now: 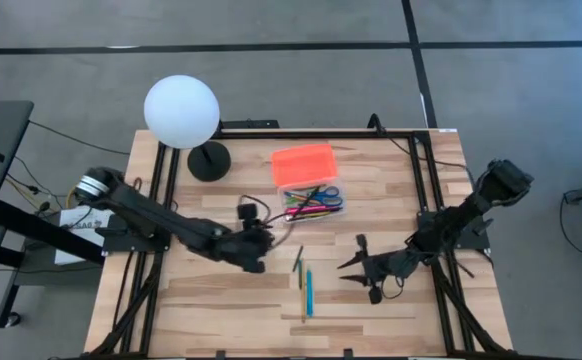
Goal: Pick & place school supplies into a supply box
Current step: Put the blue pen into the orange supply box
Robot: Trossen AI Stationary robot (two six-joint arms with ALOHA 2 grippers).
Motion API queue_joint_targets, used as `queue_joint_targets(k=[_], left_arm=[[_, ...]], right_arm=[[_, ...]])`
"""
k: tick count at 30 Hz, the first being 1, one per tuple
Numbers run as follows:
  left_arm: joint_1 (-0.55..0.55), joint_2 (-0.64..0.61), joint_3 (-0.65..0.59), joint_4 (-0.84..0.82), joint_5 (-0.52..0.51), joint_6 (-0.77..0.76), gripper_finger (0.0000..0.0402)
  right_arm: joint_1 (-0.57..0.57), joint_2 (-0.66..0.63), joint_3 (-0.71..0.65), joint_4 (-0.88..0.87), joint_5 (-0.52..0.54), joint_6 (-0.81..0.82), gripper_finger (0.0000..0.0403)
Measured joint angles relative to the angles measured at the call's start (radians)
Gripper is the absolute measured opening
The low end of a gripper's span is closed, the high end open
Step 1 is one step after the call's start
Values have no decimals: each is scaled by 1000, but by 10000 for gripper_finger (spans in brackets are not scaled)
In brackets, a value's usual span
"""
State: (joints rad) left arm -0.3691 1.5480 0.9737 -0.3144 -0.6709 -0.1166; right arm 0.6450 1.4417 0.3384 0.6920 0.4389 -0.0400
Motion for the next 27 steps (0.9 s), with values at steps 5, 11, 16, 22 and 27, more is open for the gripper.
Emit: queue_joint_targets(k=[5, 11, 16, 22, 27], left_arm=[[-71, -140, -342, 457, -32, -39, 142], [-194, -170, -599, 893, -139, -51, 142], [-268, -159, -657, 1050, -241, 36, 142], [-292, -160, -656, 1065, -251, 69, 141], [-291, -159, -656, 1063, -232, 66, 141]], right_arm=[[-35, 150, 90, 63, -72, -127, 111], [-84, 281, 262, 65, -255, -275, 111], [-134, 367, 400, -61, -365, -283, 111], [-182, 473, 549, -297, -365, -227, 111], [-188, 476, 596, -397, -365, -209, 111]])
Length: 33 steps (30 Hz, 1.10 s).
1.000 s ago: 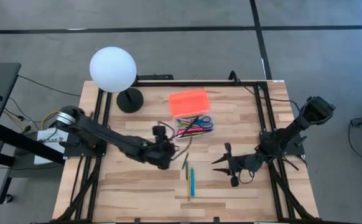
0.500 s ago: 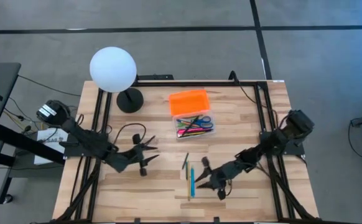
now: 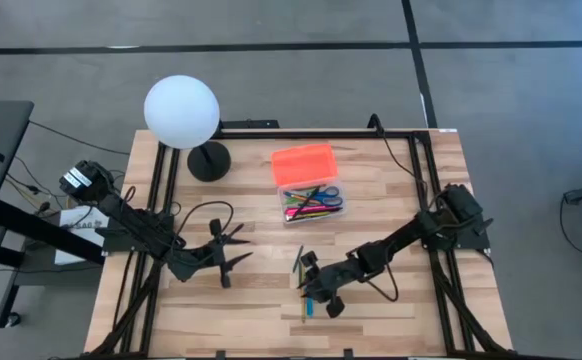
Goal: Pick & place school supplies into a supply box
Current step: Put the blue pen into the orange supply box
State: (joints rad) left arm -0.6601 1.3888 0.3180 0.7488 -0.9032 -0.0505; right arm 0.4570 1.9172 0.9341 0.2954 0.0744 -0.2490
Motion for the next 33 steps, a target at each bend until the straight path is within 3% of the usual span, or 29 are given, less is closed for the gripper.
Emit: queue_joint_targets(k=[6, 20, 33], left_arm=[[0, 0, 0, -1, 7, -21, 141], [0, 0, 0, 3, 8, -32, 141], [0, 1, 0, -2, 21, -32, 141]], right_arm=[[0, -42, -2, -130, 10, 57, 111], [-38, 19, -1, -70, 7, 148, 111], [-32, -15, 3, -221, 10, 230, 111]])
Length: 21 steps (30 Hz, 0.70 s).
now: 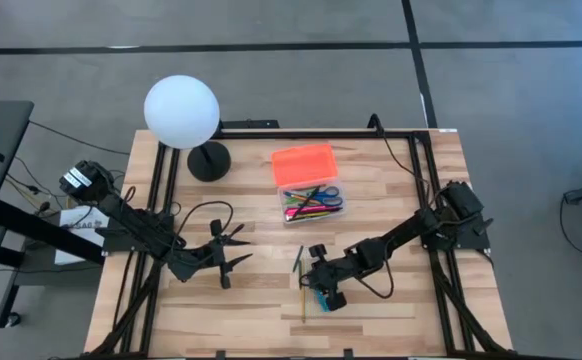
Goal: Pick & place school supplies into a supply box
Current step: Put the blue pen into the orange supply box
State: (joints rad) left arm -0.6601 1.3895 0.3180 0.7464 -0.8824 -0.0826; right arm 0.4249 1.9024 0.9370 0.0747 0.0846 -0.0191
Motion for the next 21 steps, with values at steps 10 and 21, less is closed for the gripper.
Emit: queue_joint_targets(k=[10, 21], left_arm=[[0, 0, 0, -2, 13, -4, 141], [0, 0, 0, 0, 14, -8, 141]], right_arm=[[55, -73, -9, -152, 65, 21, 111], [109, -246, -4, -403, 442, 248, 111]])
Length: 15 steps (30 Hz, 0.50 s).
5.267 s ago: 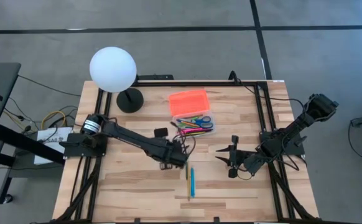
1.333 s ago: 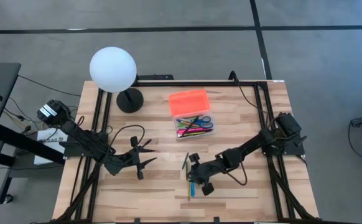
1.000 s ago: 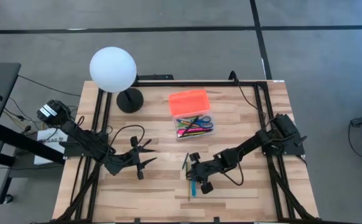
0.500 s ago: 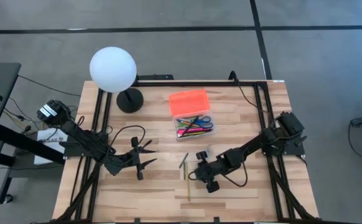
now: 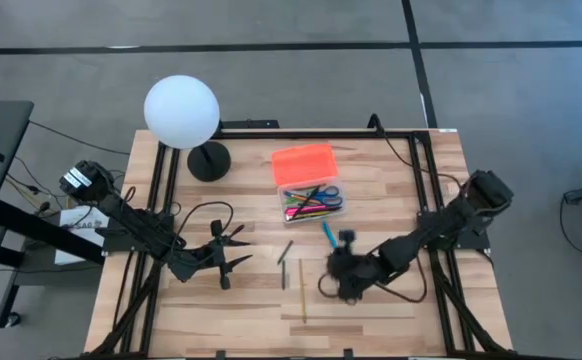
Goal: Pick & place school supplies into a supply box
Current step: Put the blue pen into the orange supply box
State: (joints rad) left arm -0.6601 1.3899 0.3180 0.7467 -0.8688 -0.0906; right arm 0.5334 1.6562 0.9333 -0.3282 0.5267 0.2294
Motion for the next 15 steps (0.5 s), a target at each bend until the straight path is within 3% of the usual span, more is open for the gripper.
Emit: queue_joint_targets(k=[2, 5, 11, 15], left_arm=[[0, 0, 0, 0, 0, -2, 141], [0, 0, 0, 5, 0, -2, 141], [0, 0, 0, -3, 1, -28, 141], [1, 0, 0, -93, -9, -117, 141]], right_arm=[[-32, -23, -1, -106, 84, 182, 111], [-94, -35, -9, -183, 98, 376, 111], [-196, 50, -12, -79, -85, 409, 111], [-243, 107, -13, -79, -106, 422, 111]])
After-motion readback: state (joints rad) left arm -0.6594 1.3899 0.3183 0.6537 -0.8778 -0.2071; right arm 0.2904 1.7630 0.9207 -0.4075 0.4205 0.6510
